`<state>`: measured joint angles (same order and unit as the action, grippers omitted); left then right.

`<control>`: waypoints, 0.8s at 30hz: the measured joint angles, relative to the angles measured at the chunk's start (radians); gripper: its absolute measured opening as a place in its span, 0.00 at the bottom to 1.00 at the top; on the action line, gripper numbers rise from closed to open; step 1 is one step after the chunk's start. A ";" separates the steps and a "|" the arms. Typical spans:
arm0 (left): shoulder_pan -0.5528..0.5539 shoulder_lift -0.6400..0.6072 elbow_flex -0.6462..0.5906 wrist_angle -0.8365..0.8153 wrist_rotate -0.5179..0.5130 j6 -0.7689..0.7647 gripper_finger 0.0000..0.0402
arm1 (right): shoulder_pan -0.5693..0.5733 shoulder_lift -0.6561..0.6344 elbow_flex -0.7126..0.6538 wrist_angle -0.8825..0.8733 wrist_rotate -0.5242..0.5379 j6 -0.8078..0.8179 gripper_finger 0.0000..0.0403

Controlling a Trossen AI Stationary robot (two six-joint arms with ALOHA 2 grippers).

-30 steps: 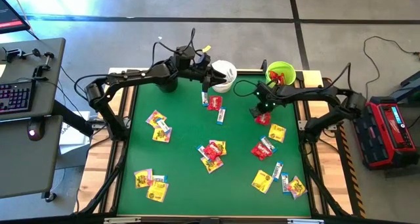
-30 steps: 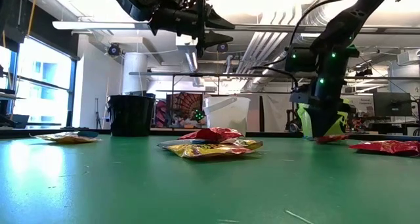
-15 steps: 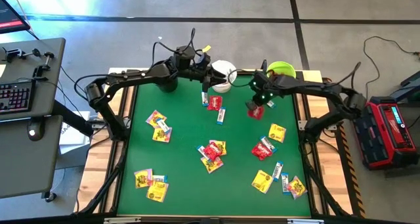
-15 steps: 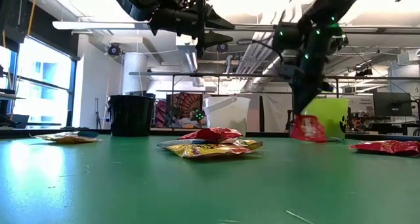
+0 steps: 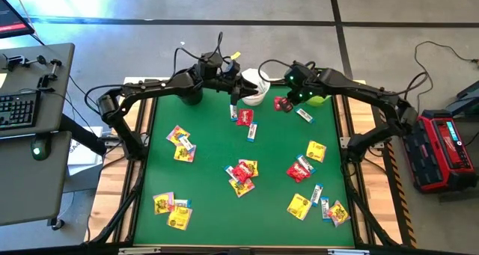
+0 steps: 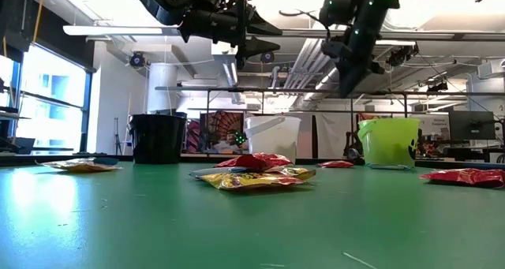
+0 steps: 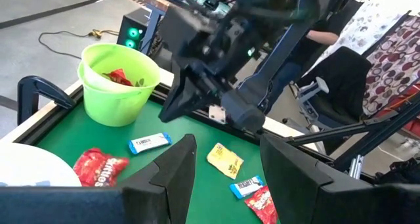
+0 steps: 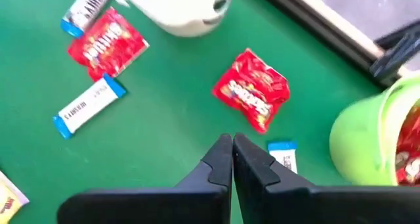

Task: Sort candy by brand, put in halloween buckets
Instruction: Put the red candy into the green bucket

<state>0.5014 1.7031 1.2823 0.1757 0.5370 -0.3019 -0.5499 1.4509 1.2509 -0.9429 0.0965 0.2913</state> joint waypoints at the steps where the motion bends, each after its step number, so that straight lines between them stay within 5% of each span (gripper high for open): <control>1: 0.000 0.000 0.000 0.000 0.000 0.000 0.41 | 0.000 0.000 0.007 0.001 0.000 -0.008 0.00; 7: 0.000 0.000 0.000 0.000 0.001 0.009 0.41 | 0.001 0.022 -0.032 0.040 -0.015 0.004 0.08; 17: 0.000 0.000 0.000 -0.005 0.002 0.009 0.41 | -0.027 0.214 -0.110 0.171 0.010 -0.305 0.47; 24: 0.000 0.000 0.000 -0.037 0.004 0.009 0.41 | -0.105 0.340 -0.110 0.218 0.017 -0.455 0.53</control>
<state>0.5014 1.7027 1.2823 0.1385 0.5407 -0.2932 -0.6548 1.7911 1.1404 -0.7247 0.1140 -0.1636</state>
